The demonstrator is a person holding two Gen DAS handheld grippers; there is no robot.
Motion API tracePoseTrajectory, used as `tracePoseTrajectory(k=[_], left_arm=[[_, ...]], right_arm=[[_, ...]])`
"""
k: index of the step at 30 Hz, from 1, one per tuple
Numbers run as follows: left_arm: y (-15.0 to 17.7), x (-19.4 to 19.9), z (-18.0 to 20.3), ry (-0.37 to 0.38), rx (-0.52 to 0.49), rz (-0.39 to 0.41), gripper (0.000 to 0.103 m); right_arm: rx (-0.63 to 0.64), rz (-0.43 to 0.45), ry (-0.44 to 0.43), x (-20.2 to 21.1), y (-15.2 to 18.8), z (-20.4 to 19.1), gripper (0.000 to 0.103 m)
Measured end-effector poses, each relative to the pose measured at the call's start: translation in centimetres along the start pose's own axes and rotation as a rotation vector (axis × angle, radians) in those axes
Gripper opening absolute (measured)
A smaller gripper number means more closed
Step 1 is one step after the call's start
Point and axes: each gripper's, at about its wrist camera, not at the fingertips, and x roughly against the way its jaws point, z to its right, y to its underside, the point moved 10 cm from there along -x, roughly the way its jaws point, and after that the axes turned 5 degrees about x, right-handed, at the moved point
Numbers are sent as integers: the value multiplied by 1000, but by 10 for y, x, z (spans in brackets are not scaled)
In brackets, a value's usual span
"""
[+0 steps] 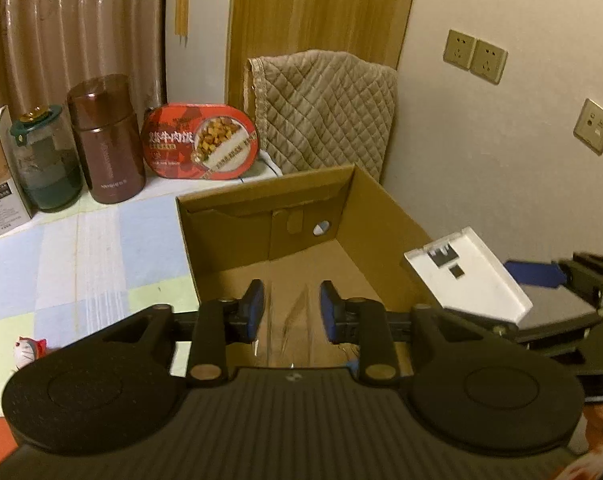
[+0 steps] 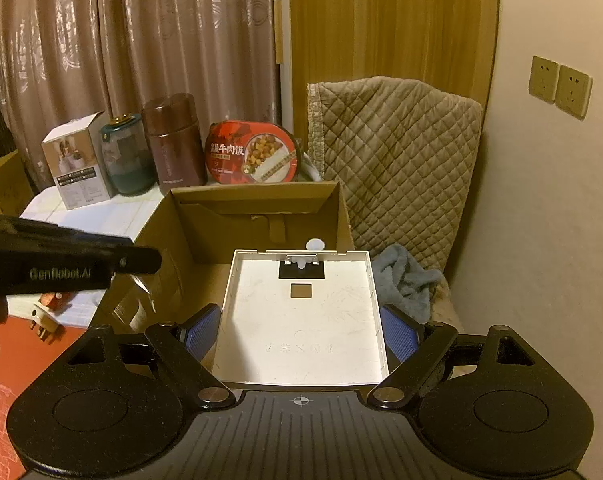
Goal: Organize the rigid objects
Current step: 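Open the left tool to drop the wire hook into the box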
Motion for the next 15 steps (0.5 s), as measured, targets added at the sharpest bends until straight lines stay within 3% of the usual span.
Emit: tracePoseTrajectory(k=[6,15], left_arm=[[-10,18,-12,-9,30,43,31],[0,39,-25,-24,52,43,31]], right_arm=[[-8,-5,-7,0,5,-2,82],[-19,-13,-29,-3,4,-12,82]])
